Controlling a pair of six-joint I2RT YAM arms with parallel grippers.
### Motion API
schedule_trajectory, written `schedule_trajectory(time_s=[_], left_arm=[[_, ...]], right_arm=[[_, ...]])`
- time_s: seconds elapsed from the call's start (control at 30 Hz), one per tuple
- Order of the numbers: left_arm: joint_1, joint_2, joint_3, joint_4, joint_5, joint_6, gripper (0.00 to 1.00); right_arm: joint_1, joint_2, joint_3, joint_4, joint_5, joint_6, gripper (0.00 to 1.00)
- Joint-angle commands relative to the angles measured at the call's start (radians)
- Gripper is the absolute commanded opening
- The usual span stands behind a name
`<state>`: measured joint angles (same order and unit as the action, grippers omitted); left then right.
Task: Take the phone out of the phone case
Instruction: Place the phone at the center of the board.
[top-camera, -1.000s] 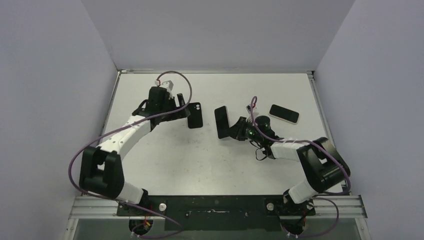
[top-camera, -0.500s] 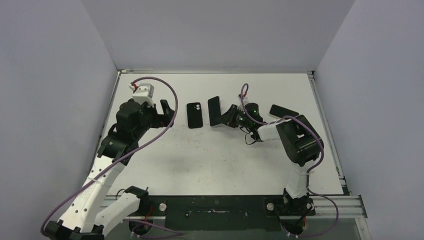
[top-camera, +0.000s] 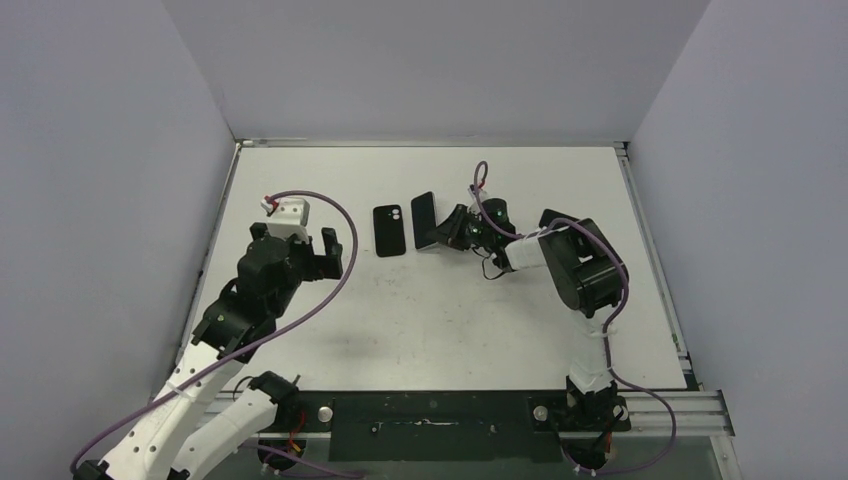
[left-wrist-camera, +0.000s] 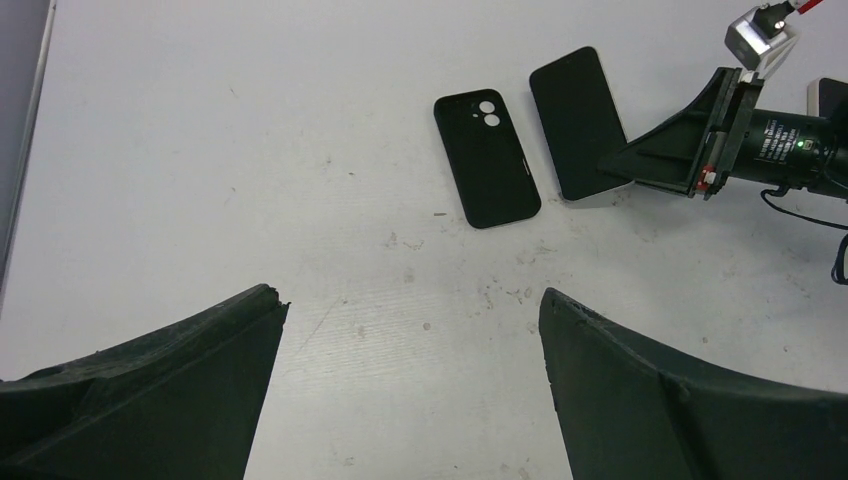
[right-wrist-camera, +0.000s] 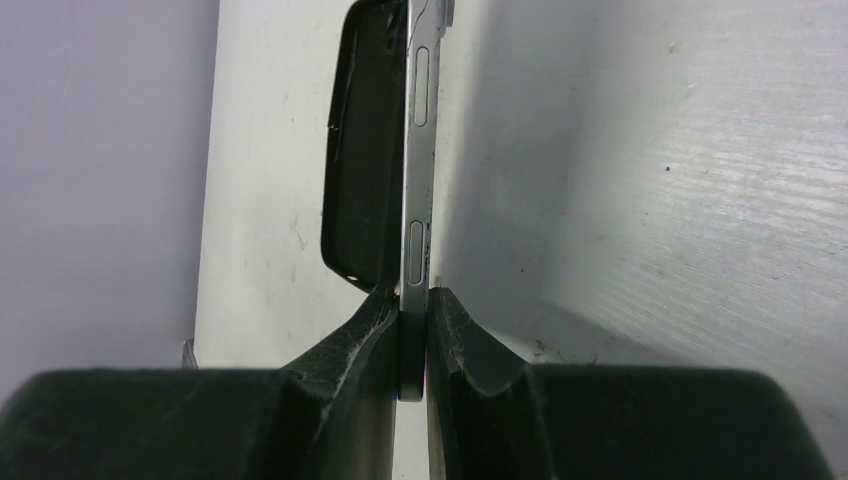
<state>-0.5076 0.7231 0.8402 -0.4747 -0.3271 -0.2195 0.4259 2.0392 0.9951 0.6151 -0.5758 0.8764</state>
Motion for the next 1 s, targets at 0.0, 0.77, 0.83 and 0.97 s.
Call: schedule_trajectory(time_s=[0.0,0.77,0.83,0.97], left_arm=[[-0.019,-0.032,-0.003,0.033,-0.046,0.02,0.97],[-0.028,-0.054,-0.011,0.044,-0.016,0.026,0.97],[-0.028,-0.055,-0.011,0.044,-0.014,0.025,0.97],[-0.028,-0.054,-0.013,0.047,-0.003,0.026,0.97]], right_arm=[[-0.004,0.028,0.067,0.058,-0.028,0.026,0.0],[0.008,0.059,0.135,-0.168,-0.007,-0.113,0.44],[0.008,0.038,0.138,-0.234,0.038,-0.17,0.54],[0.01,-0.008,0.137,-0.357,0.168,-0.266,0.57]])
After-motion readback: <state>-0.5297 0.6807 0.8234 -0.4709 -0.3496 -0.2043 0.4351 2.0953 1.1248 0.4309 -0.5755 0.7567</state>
